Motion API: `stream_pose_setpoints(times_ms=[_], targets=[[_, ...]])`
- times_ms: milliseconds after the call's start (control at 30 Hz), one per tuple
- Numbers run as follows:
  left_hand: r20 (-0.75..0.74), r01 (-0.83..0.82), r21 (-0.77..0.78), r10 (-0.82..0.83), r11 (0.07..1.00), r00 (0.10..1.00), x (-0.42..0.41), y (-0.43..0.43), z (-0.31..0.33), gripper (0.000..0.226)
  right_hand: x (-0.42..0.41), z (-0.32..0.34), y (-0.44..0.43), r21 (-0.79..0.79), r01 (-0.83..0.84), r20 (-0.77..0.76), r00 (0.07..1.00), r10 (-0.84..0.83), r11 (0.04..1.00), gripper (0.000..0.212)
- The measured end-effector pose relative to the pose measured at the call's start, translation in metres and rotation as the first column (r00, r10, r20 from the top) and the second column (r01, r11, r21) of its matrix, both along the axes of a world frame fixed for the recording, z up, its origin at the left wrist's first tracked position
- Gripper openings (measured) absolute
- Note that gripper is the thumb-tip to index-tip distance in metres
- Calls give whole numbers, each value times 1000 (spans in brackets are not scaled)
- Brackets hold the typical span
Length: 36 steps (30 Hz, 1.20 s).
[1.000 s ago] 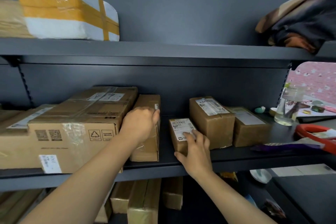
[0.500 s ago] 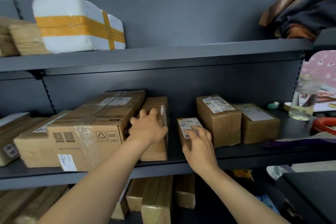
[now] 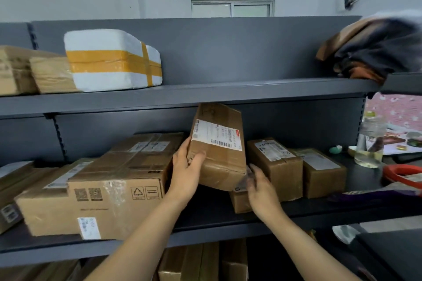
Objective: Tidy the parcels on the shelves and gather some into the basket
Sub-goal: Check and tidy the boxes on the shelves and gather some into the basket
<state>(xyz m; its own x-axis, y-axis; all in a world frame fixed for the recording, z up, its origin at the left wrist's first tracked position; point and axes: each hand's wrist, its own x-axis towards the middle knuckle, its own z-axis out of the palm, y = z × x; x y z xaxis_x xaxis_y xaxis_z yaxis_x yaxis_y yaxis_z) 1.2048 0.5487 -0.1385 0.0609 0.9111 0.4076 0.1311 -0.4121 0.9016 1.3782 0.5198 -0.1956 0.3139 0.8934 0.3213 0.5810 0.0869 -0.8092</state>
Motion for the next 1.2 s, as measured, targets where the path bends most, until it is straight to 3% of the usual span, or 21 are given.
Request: stream_pose_setpoints(times_ms=[67,167,333,500,600,667,733,800,900,1000,1200], targets=[[61,45,-51,-42,998,997,0,0,-6,48,-1,9,-4,69,58,-130,990,-49,996,44],[196,158,-148,-128,976,972,0,1,-13,48,-5,20,-10,104,57,-165,985,-40,993,48],[491,344,-259,-183,902,852,2,1,-16,39,-14,28,-11,132,-10,-198,979,36,991,61],[561,365,-300,-146,881,815,-1,3,-19,38,-19,32,-8,107,-54,-175,982,73,993,68],[427,240,-287,-101,928,899,-1,6,-18,46,-19,31,-7,95,-49,-176,982,65,994,58],[145,33,-219,-1,975,989,-1,5,-15,58,-22,29,-7,114,-61,-212,974,84,992,51],[-170,-131,-69,118,989,978,2,-1,-12,63,-27,27,-6,129,-100,-188,974,123,987,56],[-357,-166,72,181,983,917,5,-10,-10,67,-35,26,-5,116,-162,-110,979,174,980,53],[-463,-208,197,278,958,842,5,-12,-11,69,-42,24,-2,92,-248,-42,967,252,964,43],[-546,-236,301,370,924,752,2,-14,-16,70,-43,19,1,40,-339,-59,938,341,940,60],[-667,-224,145,262,964,698,2,-10,-30,71,-53,7,0,-27,-371,41,927,372,928,96]])
